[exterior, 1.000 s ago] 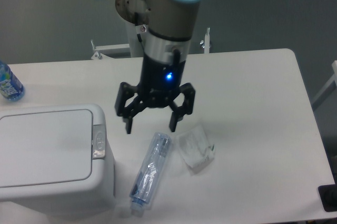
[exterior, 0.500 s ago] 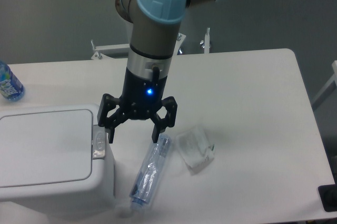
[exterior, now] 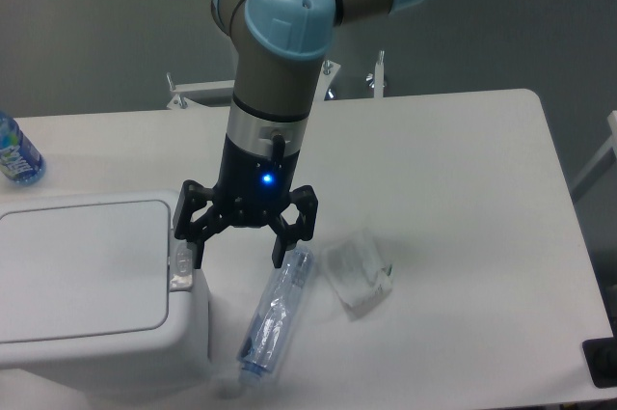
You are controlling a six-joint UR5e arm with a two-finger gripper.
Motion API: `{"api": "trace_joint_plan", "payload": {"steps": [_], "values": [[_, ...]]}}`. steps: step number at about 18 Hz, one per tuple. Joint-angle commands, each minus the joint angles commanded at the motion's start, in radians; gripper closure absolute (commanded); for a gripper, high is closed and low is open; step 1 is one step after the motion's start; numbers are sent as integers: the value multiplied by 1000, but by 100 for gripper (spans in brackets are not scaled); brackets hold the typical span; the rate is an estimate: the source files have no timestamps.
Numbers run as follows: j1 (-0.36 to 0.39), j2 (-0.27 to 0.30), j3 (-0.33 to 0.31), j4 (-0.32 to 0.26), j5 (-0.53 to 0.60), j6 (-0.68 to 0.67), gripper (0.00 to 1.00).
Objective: Open the trash can
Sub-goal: 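Push the gripper finger against the lid edge to swing it open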
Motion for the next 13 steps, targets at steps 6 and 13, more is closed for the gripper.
{"api": "trace_joint_plan", "payload": {"steps": [6, 13], "values": [[-3, -5, 0, 0, 0, 0, 0], [-2, 0, 34, 6, 2, 15, 0]]}}
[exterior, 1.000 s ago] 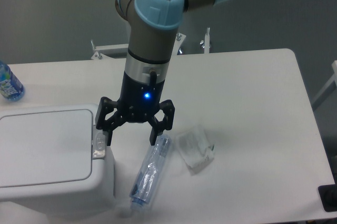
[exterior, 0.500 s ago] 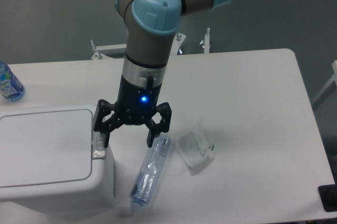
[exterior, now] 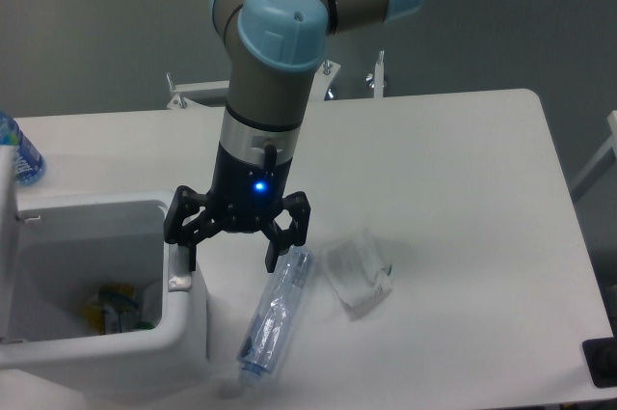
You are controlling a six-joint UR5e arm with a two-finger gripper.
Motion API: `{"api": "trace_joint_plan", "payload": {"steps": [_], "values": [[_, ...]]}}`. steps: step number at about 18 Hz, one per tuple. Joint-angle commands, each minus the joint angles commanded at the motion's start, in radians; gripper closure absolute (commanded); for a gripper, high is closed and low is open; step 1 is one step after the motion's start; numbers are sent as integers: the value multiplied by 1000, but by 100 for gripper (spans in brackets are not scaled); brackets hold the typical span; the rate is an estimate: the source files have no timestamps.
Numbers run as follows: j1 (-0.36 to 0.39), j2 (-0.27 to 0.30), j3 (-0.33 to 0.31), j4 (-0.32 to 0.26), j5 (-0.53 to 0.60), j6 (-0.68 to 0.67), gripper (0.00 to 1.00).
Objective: Open the trash can
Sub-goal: 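Push the gripper finger against the lid edge to swing it open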
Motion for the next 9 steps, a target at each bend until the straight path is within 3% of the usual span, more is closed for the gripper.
{"api": "trace_joint_plan", "payload": {"steps": [3, 5, 9], "values": [[40, 12, 58, 14, 31, 86, 0], [84, 47, 65, 5, 84, 179, 0], [124, 61, 46, -18, 303, 378, 0]]}}
